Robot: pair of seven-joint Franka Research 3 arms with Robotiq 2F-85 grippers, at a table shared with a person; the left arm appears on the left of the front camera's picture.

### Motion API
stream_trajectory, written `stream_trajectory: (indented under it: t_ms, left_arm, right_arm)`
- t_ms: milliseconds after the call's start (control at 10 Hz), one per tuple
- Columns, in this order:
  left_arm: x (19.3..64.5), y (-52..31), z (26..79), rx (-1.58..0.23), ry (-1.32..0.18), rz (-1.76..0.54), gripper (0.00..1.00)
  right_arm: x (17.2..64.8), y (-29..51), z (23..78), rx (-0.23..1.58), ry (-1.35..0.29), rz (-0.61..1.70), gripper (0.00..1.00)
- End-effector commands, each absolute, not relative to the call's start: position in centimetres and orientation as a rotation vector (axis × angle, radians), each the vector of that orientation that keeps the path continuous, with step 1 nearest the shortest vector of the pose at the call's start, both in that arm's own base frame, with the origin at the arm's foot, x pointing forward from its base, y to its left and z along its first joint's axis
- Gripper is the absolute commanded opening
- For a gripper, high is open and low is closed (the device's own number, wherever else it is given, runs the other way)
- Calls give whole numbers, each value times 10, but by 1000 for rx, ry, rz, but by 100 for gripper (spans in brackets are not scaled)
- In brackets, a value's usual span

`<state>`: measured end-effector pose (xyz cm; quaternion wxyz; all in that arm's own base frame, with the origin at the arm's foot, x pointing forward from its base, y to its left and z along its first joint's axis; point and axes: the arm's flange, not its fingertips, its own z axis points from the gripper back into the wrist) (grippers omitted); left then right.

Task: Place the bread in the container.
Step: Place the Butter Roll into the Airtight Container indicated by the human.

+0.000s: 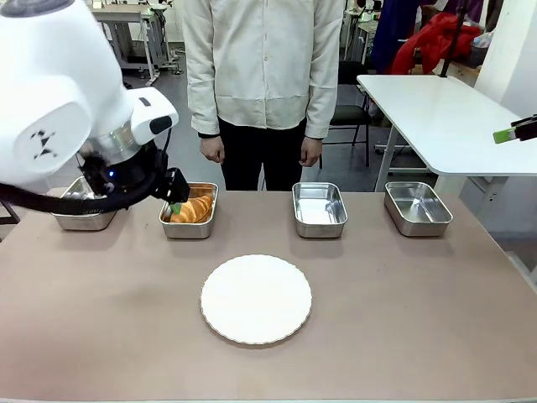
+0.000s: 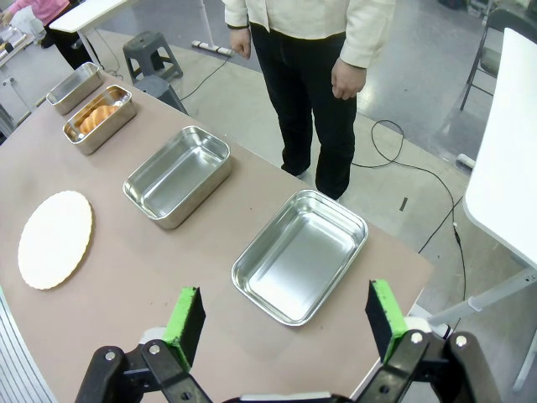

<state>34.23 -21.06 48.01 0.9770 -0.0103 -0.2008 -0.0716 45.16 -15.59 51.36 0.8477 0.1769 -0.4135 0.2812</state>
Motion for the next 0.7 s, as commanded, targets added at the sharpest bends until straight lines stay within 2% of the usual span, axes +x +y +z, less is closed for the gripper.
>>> stream_trajectory:
  t_ms: [0, 600]
  left_arm:
    - [334, -203, 468, -26, -404, -140, 100]
    - [342, -211, 480, -21, -405, -144, 100]
  right_arm:
    - [452, -155, 514, 383, -887, 594, 100]
    - [452, -155, 514, 383, -887, 594, 100]
